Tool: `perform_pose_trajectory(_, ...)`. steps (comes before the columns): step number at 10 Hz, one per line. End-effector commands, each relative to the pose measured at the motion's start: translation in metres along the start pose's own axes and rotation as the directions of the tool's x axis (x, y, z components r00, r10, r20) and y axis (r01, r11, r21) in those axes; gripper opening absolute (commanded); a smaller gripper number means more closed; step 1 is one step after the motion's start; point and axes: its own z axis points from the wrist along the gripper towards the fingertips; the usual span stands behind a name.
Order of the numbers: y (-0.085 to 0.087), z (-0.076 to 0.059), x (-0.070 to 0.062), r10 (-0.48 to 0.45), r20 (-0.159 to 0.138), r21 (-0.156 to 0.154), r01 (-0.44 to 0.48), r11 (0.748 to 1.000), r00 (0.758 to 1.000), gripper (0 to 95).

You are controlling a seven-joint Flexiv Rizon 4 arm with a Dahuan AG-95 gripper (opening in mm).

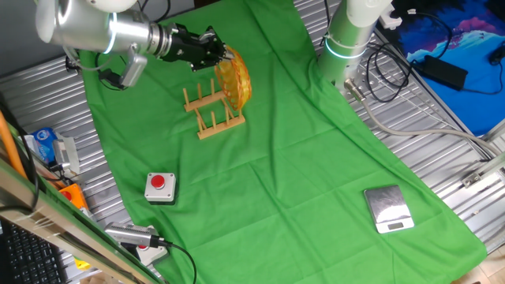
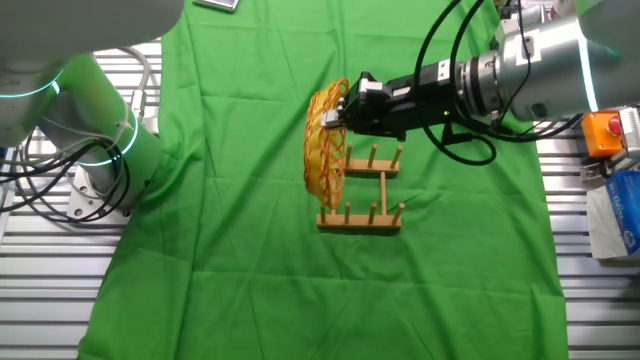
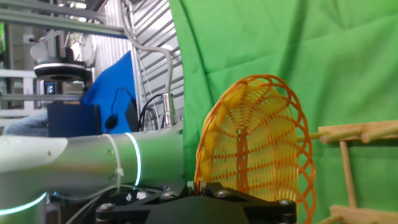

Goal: Put the dish on the dish rack

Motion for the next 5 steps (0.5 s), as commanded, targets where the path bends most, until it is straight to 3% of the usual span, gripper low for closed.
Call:
perform_pose_trajectory(1,-0.003,0.0007,0.0014,-0.021,-0.001,-0.002,0.021,1.0,1.0,0.0)
perform_pose_trajectory(5,-0.01,0.0045,0.0033,-0.046,-0.002,-0.003,0.046,0.999,0.999,0.0)
